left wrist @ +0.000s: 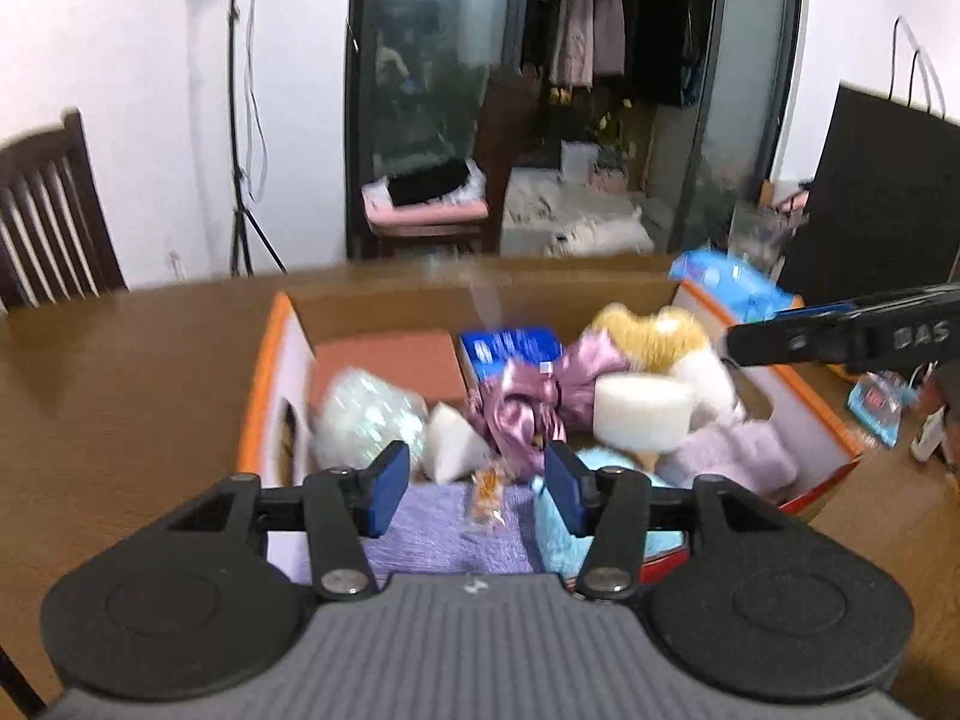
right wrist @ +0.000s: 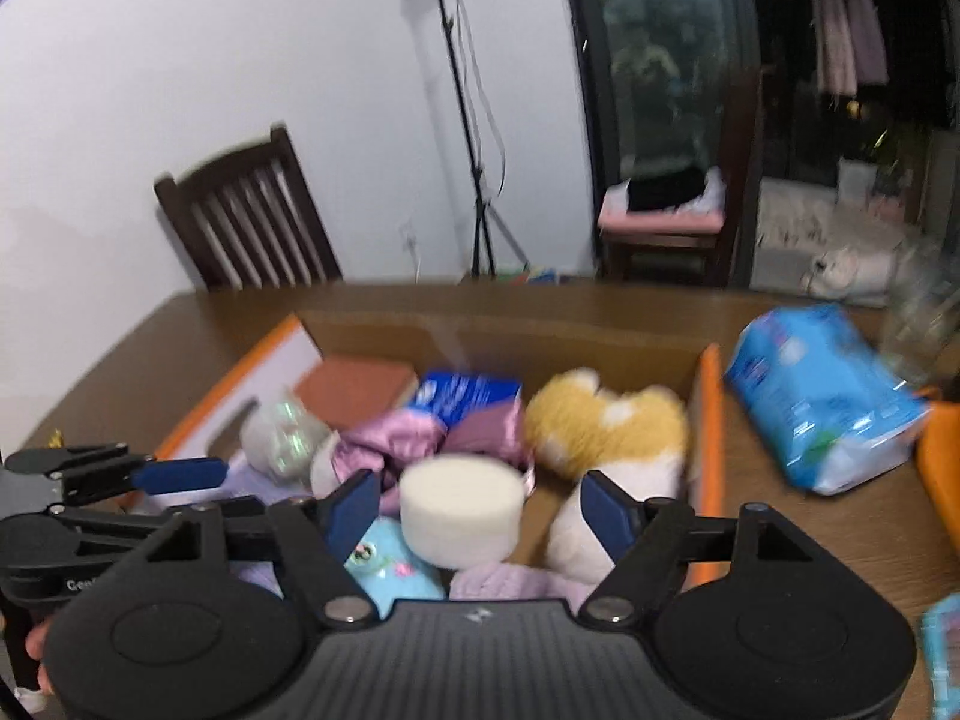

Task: Organize soft objects

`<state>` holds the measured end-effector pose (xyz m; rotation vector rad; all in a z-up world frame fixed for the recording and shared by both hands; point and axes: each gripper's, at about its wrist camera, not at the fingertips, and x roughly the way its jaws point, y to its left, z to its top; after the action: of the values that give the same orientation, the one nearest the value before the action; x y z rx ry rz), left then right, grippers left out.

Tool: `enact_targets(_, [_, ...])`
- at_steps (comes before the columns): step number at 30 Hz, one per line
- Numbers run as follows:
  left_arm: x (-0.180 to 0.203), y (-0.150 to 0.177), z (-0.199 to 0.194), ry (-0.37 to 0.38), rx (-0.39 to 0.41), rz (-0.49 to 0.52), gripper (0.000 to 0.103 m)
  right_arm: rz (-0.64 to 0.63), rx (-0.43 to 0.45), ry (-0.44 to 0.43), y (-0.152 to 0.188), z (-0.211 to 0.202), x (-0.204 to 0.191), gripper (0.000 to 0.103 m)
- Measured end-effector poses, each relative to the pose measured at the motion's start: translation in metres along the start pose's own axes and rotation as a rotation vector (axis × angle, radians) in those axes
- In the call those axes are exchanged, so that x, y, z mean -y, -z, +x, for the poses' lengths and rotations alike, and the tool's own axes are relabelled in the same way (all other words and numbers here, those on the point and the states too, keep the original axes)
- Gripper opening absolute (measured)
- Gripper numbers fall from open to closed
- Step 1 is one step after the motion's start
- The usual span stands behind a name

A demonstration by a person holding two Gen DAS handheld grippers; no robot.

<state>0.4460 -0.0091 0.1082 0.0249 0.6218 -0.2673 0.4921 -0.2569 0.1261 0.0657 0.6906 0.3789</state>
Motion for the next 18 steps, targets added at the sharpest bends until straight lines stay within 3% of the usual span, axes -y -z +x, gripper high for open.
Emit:
enact_targets(8, [0.012, -0.009, -0.078, -0.028, 0.1, 0.005, 0.059, -0.02, 0.132, 0.068, -0.005, -0.1, -0.005, 0.075])
enact_targets(10, [0.017, -0.003, -0.092, -0.035, 0.122, 0.007, 0.063, -0.015, 0.139, 0.07, 0.001, -0.113, -0.008, 0.075])
enact_targets(13, [0.026, 0.014, -0.117, -0.051, 0.208, 0.011, 0.078, -0.03, 0.177, 0.081, 0.018, -0.131, -0.018, 0.076])
enact_targets(15, [0.032, 0.03, -0.131, -0.069, 0.283, 0.01, 0.088, -0.059, 0.25, 0.088, 0.038, -0.144, -0.026, 0.086])
enact_targets(18, [0.04, 0.061, -0.152, -0.063, 0.406, 0.008, 0.094, -0.109, 0.439, 0.131, 0.079, -0.159, -0.04, 0.098])
